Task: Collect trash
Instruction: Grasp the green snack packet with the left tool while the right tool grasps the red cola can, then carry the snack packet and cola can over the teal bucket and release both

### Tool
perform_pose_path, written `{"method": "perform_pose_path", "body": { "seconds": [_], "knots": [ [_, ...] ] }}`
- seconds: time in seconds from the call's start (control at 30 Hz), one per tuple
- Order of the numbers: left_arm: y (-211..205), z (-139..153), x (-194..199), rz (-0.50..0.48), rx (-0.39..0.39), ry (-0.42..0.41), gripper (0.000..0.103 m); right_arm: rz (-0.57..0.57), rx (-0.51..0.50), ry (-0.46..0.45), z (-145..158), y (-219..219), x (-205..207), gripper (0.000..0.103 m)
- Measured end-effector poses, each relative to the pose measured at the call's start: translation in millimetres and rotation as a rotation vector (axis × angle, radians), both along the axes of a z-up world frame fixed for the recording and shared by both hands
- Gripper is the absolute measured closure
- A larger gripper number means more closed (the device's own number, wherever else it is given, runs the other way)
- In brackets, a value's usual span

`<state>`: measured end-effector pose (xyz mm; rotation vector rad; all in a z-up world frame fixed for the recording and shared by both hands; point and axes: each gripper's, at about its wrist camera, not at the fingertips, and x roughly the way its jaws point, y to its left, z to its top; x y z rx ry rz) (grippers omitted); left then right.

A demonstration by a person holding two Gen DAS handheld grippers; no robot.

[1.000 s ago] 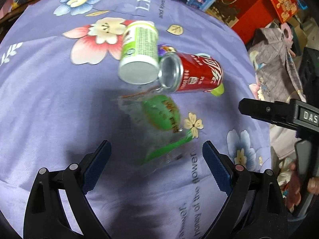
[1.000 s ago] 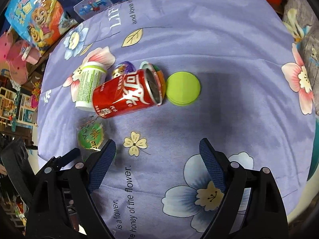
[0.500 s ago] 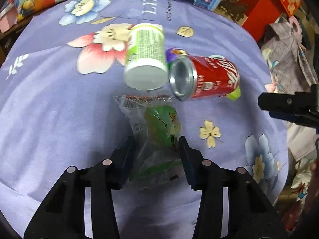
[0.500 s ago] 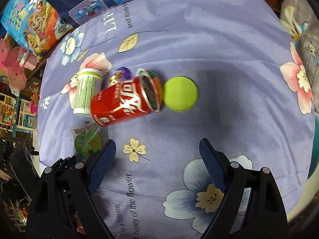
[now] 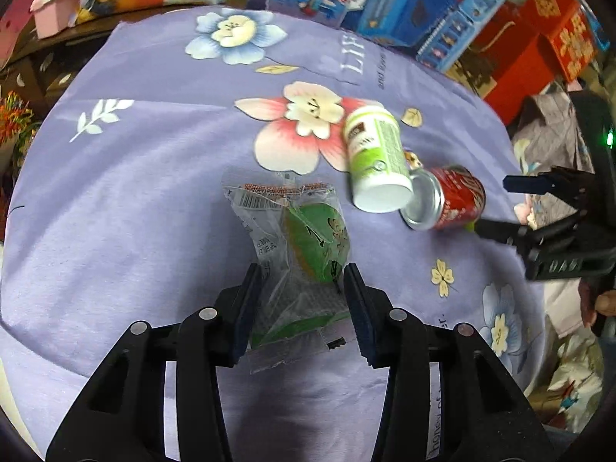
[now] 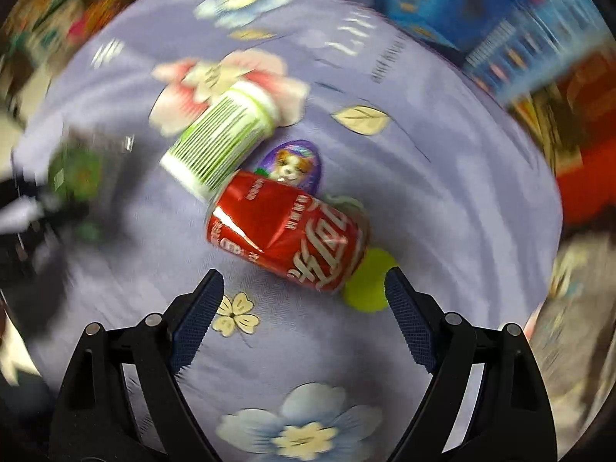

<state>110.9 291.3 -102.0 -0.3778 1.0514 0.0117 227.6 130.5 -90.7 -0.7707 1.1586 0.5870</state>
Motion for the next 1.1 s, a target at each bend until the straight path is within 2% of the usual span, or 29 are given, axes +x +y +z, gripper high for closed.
{"method": "perform_pose_path", "body": {
  "seconds": [0.17,0.3,0.4,0.43,0.47,0.53,0.77,0.97,1.1],
  "knots": [
    [3,-2,7,-0.007,-0.008,0.003,0.058,0.190,-0.092,-0.044,-18,22,-1,0.021],
    [8,-4,13,-0.004,-0.017,0.003,0.058,0.287,-0.135,-0.047,-33,35,6,0.021],
    [11,-7,16,0.010,-0.027,0.007,0.057,0.322,-0.130,-0.012,-44,41,8,0.021],
    [12,-9,17,0.016,-0.028,0.012,0.057,0.327,-0.126,-0.003,-49,42,8,0.022],
    [11,-11,18,0.018,-0.029,0.016,0.057,0.320,-0.106,0.010,-50,40,9,0.031],
    [9,-14,19,0.020,-0.030,0.026,0.057,0.282,-0.062,0.033,-49,35,11,0.037],
    [-9,-6,17,-0.009,-0.023,0.010,0.057,0.071,0.148,0.095,-18,-8,9,0.039],
    [-40,11,9,-0.073,-0.017,-0.028,0.057,-0.144,0.311,0.120,4,-73,4,0.039],
    [-71,19,9,-0.132,-0.006,-0.039,0.057,-0.259,0.370,0.107,10,-116,-5,0.039]
  ]
}}
